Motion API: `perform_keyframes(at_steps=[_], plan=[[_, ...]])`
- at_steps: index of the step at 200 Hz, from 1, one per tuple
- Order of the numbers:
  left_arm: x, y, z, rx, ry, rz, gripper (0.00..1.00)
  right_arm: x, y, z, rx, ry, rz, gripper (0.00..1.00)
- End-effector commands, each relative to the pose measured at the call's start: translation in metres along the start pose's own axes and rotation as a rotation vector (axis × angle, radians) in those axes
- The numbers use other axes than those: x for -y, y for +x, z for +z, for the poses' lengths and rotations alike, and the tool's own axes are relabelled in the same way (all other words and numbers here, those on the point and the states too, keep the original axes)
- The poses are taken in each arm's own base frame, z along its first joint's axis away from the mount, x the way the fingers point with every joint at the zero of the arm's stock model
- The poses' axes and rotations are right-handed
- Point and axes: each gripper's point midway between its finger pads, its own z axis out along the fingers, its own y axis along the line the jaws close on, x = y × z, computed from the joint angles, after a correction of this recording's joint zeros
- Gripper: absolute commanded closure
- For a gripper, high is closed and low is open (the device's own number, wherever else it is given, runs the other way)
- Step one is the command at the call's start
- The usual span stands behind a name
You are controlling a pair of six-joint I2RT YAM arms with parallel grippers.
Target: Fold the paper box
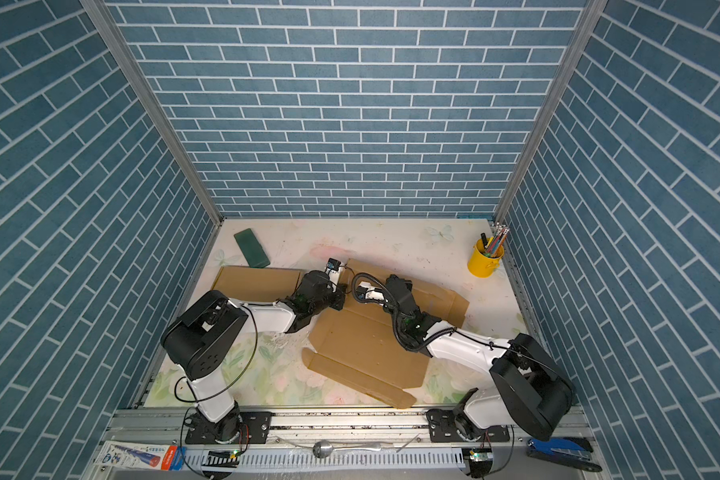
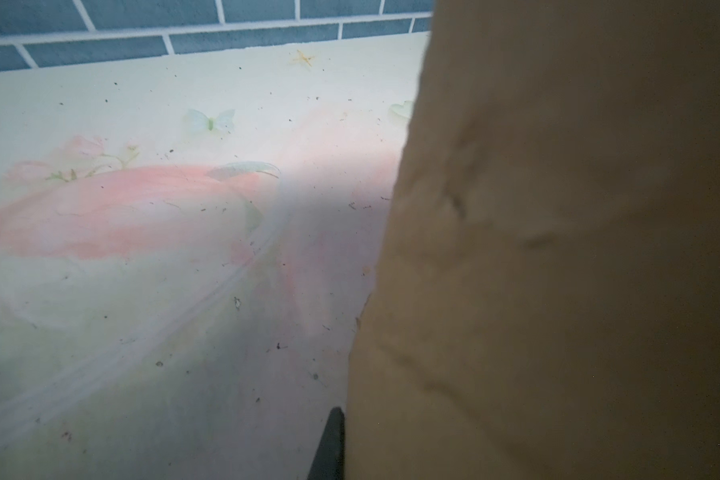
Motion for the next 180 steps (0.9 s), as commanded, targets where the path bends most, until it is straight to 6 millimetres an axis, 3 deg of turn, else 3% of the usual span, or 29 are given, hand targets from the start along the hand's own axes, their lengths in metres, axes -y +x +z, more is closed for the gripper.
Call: perform_keyframes(at_steps=[1,28,62,83,98,133,154,180], plan=[[-0.015,-0.020,-0.001,0.111,-0.069,0.026,0.93,0.009,-0.004,-0.011,0.025,-0.064,0.133,0.67],[-0.025,-0.035,-0.007,0.194,-0.124,0.011,0.93,-0.002,0.000,-0.030,0.040,-0.286,0.374,0.46],[-0.035,-0.036,-0.013,0.237,-0.174,0.008,0.92,-0.008,-0.005,-0.056,0.052,-0.498,0.631,0.32],[-0.039,-0.039,-0.020,0.279,-0.193,-0.003,0.93,0.005,-0.005,-0.068,0.057,-0.590,0.852,0.32],[-0.047,-0.031,-0.029,0.287,-0.234,-0.009,0.94,0.021,-0.004,-0.076,0.070,-0.630,1.032,0.34],[-0.052,-0.026,-0.039,0.325,-0.280,-0.014,0.94,0.064,0.004,-0.089,0.088,-0.580,1.367,0.35],[-0.048,-0.021,-0.042,0.345,-0.290,-0.007,0.94,0.080,0.036,-0.086,-0.059,-0.449,1.589,0.41],[-0.045,-0.017,-0.048,0.380,-0.307,0.004,0.94,0.075,0.068,-0.084,-0.286,-0.409,1.845,0.52]])
